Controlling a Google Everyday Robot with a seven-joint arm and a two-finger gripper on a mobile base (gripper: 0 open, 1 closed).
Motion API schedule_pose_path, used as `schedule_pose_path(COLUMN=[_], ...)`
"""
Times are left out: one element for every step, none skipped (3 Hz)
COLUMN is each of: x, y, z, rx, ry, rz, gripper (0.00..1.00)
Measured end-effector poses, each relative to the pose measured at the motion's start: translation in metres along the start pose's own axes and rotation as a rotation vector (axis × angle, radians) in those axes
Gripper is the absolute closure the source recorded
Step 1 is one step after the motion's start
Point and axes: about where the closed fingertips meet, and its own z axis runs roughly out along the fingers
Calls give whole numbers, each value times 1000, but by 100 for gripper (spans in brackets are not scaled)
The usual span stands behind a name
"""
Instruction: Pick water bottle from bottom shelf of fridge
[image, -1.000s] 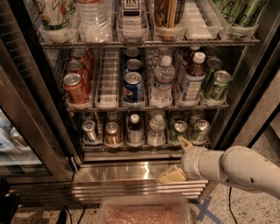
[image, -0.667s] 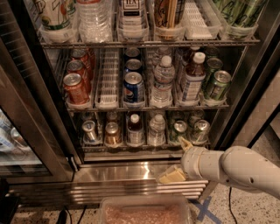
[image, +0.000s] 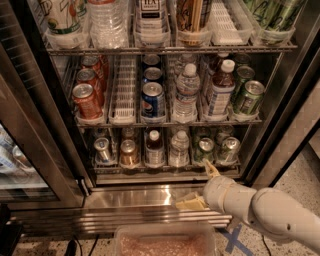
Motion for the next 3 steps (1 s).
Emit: schedule_pose_path(x=[-8, -19, -24], y=[-6, -10, -14], z=[12, 21, 30], rx=[79, 130, 173], ry=[-114, -200, -247], rz=[19, 25, 39], gripper=[0, 4, 15])
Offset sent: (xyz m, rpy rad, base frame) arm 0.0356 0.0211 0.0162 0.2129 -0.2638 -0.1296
